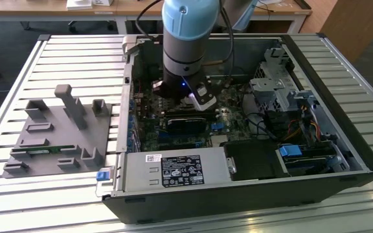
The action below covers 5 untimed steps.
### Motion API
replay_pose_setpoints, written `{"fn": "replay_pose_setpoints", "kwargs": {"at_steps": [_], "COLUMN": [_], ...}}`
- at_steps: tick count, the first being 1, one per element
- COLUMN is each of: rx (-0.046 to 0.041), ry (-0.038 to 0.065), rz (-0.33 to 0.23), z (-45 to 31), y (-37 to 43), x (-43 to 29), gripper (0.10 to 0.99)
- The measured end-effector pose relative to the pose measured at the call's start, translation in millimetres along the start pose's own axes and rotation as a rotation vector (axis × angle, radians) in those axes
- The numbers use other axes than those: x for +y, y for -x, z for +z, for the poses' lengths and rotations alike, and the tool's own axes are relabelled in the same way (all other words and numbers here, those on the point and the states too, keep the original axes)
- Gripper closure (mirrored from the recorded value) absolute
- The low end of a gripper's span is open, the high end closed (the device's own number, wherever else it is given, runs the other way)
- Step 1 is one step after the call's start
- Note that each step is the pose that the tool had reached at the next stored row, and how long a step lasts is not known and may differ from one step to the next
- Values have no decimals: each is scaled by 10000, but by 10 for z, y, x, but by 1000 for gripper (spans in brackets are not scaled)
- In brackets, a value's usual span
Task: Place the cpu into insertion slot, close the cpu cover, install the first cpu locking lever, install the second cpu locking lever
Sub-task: 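Install the second cpu locking lever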
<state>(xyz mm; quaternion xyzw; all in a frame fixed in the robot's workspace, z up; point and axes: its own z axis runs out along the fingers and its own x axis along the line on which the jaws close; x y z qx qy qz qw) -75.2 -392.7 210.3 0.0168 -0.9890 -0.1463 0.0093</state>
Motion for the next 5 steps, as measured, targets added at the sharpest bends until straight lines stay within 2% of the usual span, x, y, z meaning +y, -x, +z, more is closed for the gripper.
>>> {"fn": "replay_pose_setpoints", "kwargs": {"at_steps": [5], "rx": [1], "ry": [-2], "rz": [-1], "z": [-28], "y": [0], "x": [14], "gripper": [980]}}
